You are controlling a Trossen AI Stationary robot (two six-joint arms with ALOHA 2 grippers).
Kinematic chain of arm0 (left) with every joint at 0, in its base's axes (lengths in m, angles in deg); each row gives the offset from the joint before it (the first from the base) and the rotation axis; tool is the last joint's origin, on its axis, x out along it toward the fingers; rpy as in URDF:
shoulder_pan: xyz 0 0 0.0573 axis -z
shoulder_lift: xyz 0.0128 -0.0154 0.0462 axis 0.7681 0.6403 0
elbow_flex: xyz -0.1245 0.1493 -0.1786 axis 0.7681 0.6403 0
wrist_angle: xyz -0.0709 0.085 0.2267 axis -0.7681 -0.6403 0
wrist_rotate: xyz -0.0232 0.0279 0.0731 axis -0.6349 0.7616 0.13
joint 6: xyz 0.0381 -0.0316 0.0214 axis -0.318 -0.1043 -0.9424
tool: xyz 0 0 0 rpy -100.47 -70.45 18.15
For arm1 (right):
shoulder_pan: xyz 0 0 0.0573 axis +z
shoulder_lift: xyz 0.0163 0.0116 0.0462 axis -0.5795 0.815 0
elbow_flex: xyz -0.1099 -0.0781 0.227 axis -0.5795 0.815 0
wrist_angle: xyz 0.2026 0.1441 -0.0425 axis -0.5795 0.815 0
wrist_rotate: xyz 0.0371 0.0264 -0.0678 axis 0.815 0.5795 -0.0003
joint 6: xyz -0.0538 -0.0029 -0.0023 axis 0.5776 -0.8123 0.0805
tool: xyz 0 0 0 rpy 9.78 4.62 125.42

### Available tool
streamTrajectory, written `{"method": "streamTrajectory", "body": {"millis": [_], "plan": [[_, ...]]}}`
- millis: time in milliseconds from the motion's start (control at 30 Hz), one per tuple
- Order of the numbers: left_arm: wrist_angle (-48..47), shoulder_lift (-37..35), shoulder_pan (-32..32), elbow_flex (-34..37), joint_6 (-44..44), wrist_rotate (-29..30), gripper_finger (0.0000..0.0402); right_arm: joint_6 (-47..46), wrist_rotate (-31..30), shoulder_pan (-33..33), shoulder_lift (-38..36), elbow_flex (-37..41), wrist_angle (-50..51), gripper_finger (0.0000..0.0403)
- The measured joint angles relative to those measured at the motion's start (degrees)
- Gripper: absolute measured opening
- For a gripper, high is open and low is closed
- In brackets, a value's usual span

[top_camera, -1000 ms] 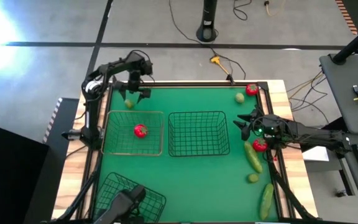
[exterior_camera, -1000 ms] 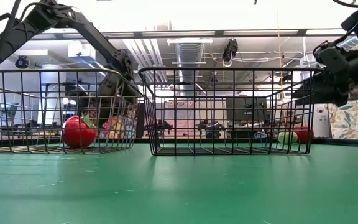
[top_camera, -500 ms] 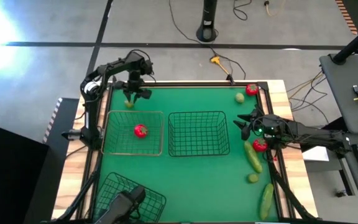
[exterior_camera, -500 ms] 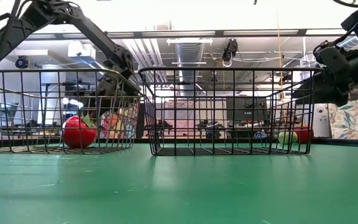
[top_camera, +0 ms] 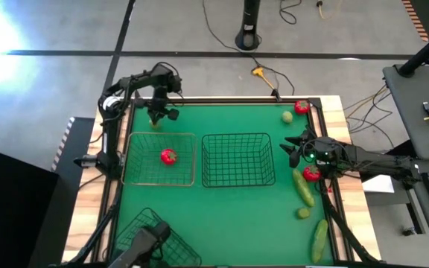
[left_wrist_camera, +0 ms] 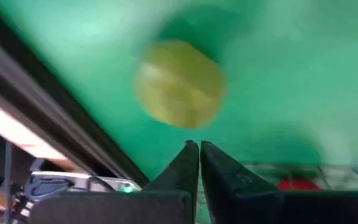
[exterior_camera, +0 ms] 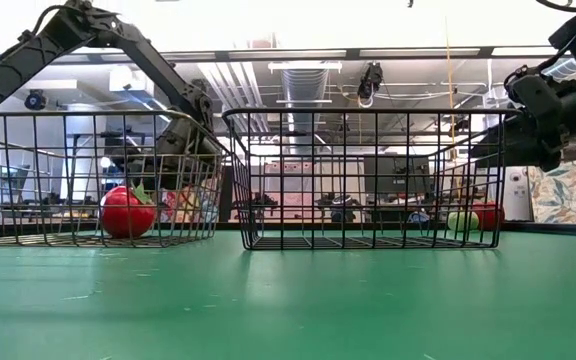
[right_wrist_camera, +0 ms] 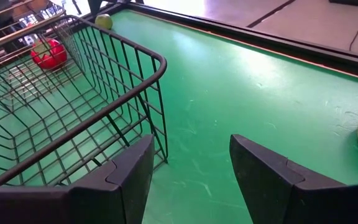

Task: Sort produce into baskets
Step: Adjust the bottom black wire basket

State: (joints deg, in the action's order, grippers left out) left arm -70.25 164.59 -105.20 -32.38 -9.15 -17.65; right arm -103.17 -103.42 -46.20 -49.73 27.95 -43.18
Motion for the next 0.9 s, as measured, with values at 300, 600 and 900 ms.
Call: {"method": "streamTrajectory", "body": {"millis": [300,600,900], "plan": [[-0.03,0.09,-1.89,0.00,0.44,3.11,0.0000,-0.07,0.00,-0.02,0.02,0.00,0.00,0.0203],[0.11,0.11,-1.94,-0.14,-0.43,2.05,0.0000,-0.04,0.00,0.00,0.00,0.00,-0.02,0.0203],[-0.02,0.13,-6.87,-6.49,1.24,6.33,0.0000,-0.46,0.02,0.00,0.02,0.00,-0.02,0.0203]]}}
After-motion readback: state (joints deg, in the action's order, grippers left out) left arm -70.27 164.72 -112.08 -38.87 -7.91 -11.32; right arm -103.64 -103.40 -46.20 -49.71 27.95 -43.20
